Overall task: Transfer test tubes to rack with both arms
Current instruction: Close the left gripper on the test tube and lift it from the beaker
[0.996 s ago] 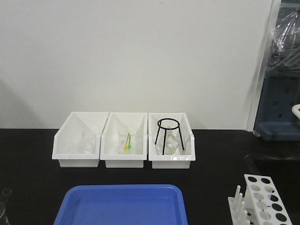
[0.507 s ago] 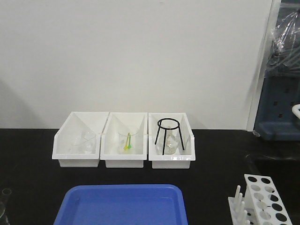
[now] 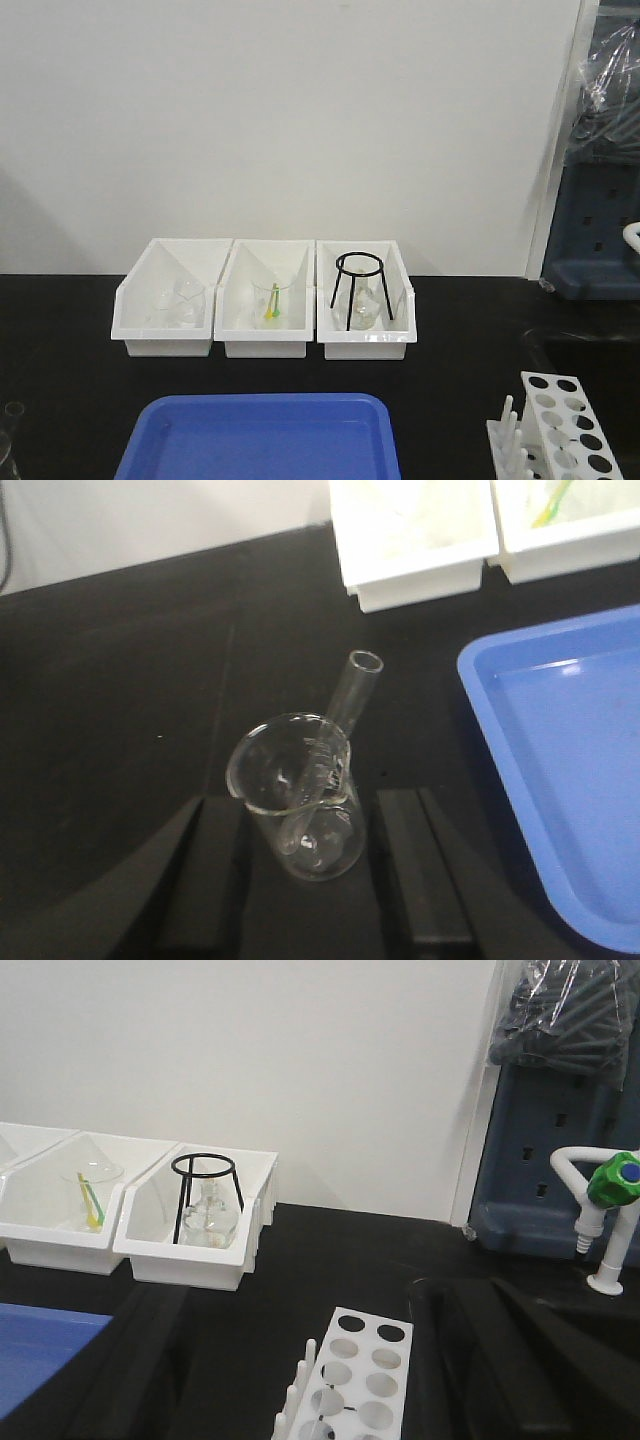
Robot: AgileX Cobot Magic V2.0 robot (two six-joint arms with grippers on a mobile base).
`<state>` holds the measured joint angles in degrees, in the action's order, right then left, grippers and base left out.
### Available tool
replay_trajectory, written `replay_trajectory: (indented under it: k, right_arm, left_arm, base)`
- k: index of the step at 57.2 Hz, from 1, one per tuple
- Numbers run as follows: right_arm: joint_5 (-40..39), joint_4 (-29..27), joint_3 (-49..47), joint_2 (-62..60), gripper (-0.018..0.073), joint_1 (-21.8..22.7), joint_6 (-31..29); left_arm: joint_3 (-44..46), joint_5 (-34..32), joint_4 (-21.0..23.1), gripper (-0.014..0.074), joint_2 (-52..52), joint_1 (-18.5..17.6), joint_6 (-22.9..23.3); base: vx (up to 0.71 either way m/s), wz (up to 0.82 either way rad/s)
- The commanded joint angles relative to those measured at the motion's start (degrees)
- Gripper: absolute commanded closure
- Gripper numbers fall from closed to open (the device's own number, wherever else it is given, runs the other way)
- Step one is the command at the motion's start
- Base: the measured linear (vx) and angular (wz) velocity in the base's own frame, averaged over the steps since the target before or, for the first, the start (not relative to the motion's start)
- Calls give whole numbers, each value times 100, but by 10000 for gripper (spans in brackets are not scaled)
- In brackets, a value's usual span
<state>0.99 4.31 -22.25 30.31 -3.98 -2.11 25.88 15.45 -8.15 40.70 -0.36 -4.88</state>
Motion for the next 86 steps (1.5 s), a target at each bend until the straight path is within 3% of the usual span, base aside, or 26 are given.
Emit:
replay_trajectory:
  k: [1,8,49,75,86]
  right_arm:
    - [-373,5,-188,50,-12,8,9]
    - [-209,5,-188,50,-12,8,3]
    - [30,11,-188,50,-12,8,-1]
    - [30,11,-188,50,-12,8,-1]
    - [35,9,-188,50,-12,8,-1]
  left_arm:
    - [187,-937,292,175,554,-9,-463]
    - [187,-1594,296,175,1247,-9,-706]
    - [194,-5127,172,175,3940,-9,-882]
    - [194,-5840,263,175,4515,-4,-1084]
    - [194,-6026,736,175,4515,-4,-1481]
  base:
    - [0,0]
    - [0,0]
    - [0,0]
    - [0,0]
    - [0,0]
